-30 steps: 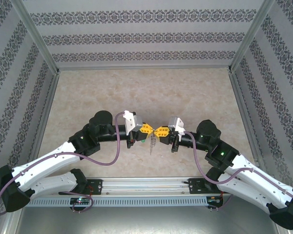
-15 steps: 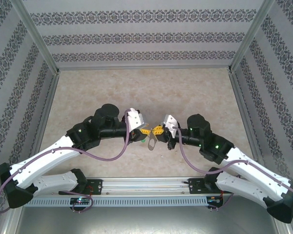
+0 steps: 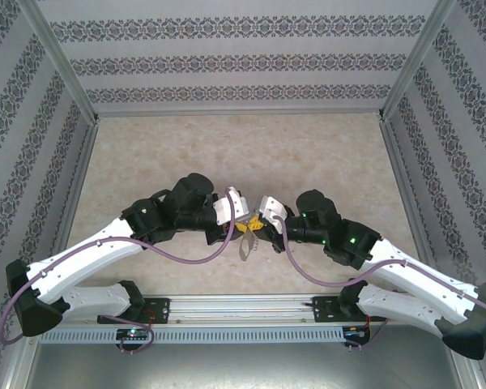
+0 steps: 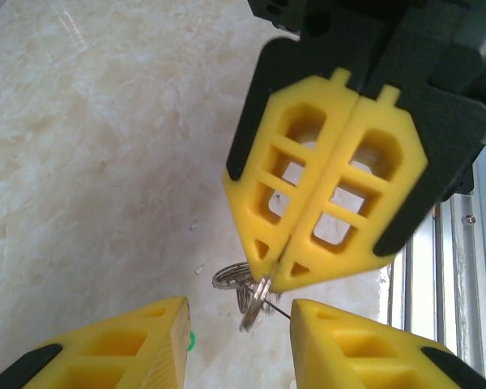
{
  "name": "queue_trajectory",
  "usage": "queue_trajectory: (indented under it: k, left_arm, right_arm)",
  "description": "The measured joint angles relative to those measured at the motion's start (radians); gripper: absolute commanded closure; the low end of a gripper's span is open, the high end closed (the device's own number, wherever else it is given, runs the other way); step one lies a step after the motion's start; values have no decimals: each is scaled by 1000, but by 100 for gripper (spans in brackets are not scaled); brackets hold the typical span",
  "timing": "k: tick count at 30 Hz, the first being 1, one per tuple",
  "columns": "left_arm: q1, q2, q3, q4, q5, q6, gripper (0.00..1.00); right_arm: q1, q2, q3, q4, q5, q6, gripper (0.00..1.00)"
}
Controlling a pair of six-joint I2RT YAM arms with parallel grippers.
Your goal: Put the keys on the keyring
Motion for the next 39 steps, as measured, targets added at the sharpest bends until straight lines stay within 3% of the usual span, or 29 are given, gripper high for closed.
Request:
queue_trajectory:
  k: [12,19,22,24,30,39]
  left_arm:
    - [-13,33,37,-29,-1,27,79]
    - [-18,34,37,-35,5,35,99]
    - [-20,25,34,-35,9,40,100]
    - [-24,14,28,-28,10,40,100]
    - [-24,-45,-44,31,10,27,100]
    - [-11,-133,-159,133,10,-30,100]
  right_arm:
    - [0,0,4,-11,0,-7,100]
    - [-1,-8,4,-20,8,-7,100]
    - [0,-14,4,-20,14,-7,100]
    - [0,-18,4,-16,14,-7,94]
    - [0,-55,3,14,15,0,62]
    - [-17,-164,-31,43,122,41,36]
